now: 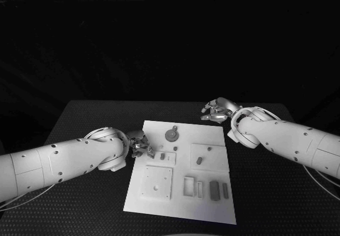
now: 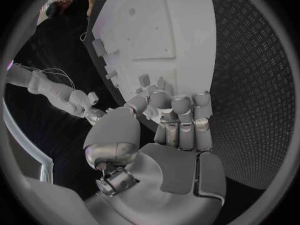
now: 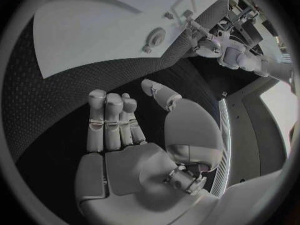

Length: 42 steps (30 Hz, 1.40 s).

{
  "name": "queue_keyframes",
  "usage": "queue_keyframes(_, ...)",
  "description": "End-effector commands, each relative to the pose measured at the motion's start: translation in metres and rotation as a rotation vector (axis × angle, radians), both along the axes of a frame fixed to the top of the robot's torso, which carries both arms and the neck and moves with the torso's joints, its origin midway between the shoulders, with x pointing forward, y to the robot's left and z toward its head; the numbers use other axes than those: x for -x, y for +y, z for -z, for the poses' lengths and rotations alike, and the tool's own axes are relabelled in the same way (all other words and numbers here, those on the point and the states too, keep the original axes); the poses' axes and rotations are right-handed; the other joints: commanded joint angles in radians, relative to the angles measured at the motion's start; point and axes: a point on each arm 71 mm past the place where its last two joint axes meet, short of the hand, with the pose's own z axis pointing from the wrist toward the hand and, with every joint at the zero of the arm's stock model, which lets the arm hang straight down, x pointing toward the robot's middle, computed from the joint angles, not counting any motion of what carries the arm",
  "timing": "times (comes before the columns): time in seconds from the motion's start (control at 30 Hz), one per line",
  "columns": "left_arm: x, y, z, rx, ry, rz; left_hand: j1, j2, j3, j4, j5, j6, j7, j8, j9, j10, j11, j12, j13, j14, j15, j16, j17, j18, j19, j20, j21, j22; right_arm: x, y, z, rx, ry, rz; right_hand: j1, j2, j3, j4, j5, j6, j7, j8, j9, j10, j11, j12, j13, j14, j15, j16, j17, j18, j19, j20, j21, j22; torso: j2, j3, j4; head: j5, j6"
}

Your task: Assemble the parts on the task board

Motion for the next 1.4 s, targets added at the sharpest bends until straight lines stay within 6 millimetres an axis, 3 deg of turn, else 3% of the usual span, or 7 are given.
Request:
queue_keyframes(0.03, 0.0015, -0.0019, 0.0014, -0.006, 0.009, 0.016, 0.013, 0.004, 0.008, -0.001, 0.006, 0.053, -0.048, 0.004, 0.082, 0.0, -0.006, 0.004, -0.001, 0.005, -0.015, 0.002, 0.002, 0.003, 0.003, -0.093, 0.005, 0.019, 0.0005, 0.0013, 0.0004, 0.001, 0.005, -0.013, -0.01, 0.002, -0.002, -0.004, 0.005, 0.024, 0.014, 0.003, -0.001, -0.112, 0.016, 0.007, -0.001, -0.007, -0.001, 0.007, -0.001, 0.045, 0.002, -0.007, -0.003, 0.018, 0.001, -0.0003, -0.0013, 0.0, -0.001)
queue_keyframes(1.1, 0.0016, -0.0017, 0.0016, -0.051, -0.013, 0.036, 0.009, -0.004, 0.006, 0.0, 0.019, 0.061, -0.05, 0.008, 0.087, -0.003, -0.009, 0.006, -0.002, 0.004, -0.014, 0.0, 0.0, 0.002, 0.002, -0.092, 0.005, 0.018, 0.0007, 0.0015, 0.0003, 0.001, 0.005, -0.013, -0.01, 0.002, -0.002, -0.004, 0.005, 0.024, 0.014, 0.004, -0.001, -0.112, 0.016, 0.008, -0.002, -0.007, -0.001, 0.008, -0.002, 0.045, 0.002, -0.007, -0.003, 0.018, 0.0, 0.0003, -0.0004, 0.0, -0.007)
queue_keyframes(1.4, 0.0023, -0.0058, 0.0009, -0.07, -0.029, 0.063, -0.002, -0.028, 0.0, 0.002, 0.033, 0.101, -0.064, 0.036, 0.109, -0.004, -0.021, 0.014, 0.0, 0.008, -0.015, 0.003, 0.002, 0.002, 0.005, -0.093, 0.008, 0.018, 0.0006, 0.0016, 0.0003, 0.001, 0.005, -0.013, -0.01, 0.002, -0.002, -0.004, 0.005, 0.024, 0.014, 0.004, -0.001, -0.112, 0.016, 0.008, -0.003, -0.008, -0.001, 0.008, -0.002, 0.045, 0.002, -0.007, -0.003, 0.018, 0.001, 0.0002, -0.0009, 0.003, -0.01)
